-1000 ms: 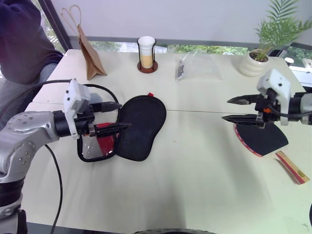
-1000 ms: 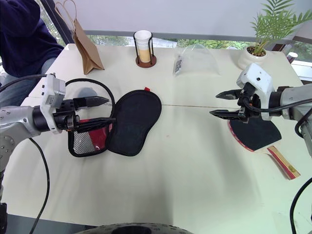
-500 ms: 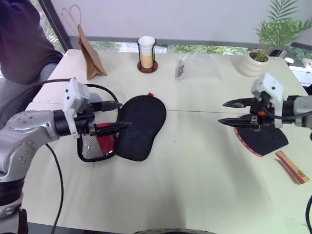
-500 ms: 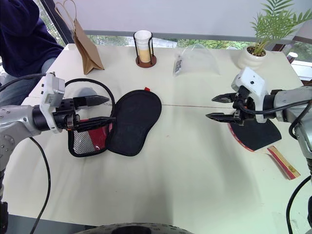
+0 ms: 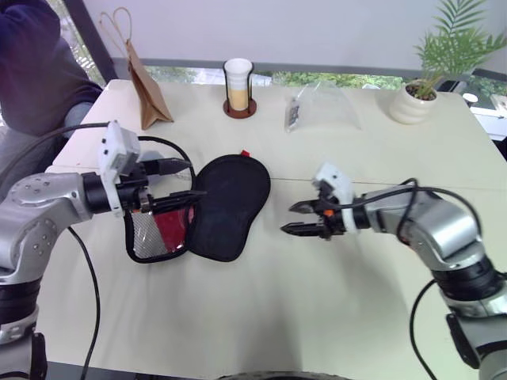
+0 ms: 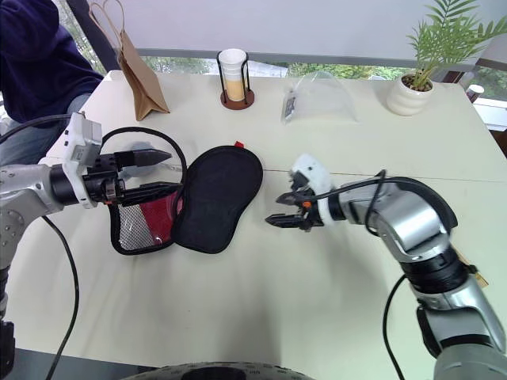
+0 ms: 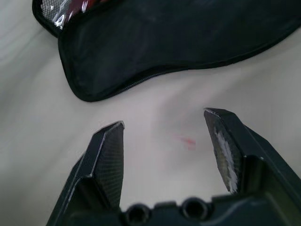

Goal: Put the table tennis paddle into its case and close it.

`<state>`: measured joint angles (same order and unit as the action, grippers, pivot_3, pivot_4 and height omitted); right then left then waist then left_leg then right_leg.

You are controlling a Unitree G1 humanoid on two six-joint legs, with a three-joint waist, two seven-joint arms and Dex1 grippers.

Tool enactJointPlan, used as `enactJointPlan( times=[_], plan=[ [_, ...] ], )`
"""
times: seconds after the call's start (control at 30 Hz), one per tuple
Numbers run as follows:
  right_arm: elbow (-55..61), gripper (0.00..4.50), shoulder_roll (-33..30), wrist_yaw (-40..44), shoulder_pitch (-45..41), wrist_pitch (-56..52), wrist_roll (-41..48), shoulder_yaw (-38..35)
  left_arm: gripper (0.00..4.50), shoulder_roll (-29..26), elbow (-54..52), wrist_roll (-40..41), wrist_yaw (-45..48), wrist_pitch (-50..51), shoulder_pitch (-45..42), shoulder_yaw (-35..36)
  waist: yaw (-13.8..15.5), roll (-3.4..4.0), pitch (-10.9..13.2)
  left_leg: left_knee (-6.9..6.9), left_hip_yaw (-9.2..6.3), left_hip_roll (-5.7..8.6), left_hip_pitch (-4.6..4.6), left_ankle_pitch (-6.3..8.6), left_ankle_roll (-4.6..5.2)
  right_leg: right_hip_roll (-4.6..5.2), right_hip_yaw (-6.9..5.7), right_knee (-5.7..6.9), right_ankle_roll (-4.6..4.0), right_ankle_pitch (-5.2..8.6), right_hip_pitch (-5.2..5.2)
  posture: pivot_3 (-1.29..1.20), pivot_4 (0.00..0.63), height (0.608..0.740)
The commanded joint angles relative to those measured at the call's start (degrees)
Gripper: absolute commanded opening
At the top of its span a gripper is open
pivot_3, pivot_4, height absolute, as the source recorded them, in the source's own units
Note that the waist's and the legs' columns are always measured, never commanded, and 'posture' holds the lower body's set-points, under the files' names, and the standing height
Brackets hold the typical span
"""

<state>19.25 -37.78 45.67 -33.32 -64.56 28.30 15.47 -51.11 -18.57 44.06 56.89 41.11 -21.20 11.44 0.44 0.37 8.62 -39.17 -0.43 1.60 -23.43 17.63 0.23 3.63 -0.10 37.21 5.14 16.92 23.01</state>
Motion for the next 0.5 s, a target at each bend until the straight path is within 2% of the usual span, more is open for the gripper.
enactJointPlan(
  times=[0.03, 0.27, 0.5],
  plan=[
    [-0.8, 2.9, 3.9, -2.6, -1.7, -2.7, -0.2, 2.3, 3.92, -1.1, -0.6, -0.3, 0.6, -0.3, -0.9, 0.8, -0.1, 0.0, 0.0, 0.01, 0.0, 0.0, 0.0, 0.0, 0.0, 0.0, 0.0, 0.01, 0.0, 0.0, 0.02, 0.0, 0.15, 0.74],
    [-6.7, 2.9, 10.7, -4.5, -3.4, -3.4, -1.7, 7.5, 3.92, -2.5, -0.9, -0.2, 1.0, -0.1, 0.9, 2.3, -0.5, 0.0, 0.0, 0.02, 0.0, 0.01, -0.02, -0.01, -0.01, -0.04, 0.0, 0.05, 0.0, 0.0, 0.09, 0.0, 0.15, 0.74],
    [-14.5, 2.9, 16.5, -5.9, -6.2, -0.7, -4.3, 8.8, 3.92, -3.3, -3.2, 0.9, 0.1, 0.7, 3.4, 4.1, -1.7, -0.05, 0.0, 0.09, 0.0, 0.01, -0.01, -0.02, -0.03, -0.08, 0.0, 0.07, 0.0, 0.0, 0.13, 0.0, 0.15, 0.74]
  ],
)
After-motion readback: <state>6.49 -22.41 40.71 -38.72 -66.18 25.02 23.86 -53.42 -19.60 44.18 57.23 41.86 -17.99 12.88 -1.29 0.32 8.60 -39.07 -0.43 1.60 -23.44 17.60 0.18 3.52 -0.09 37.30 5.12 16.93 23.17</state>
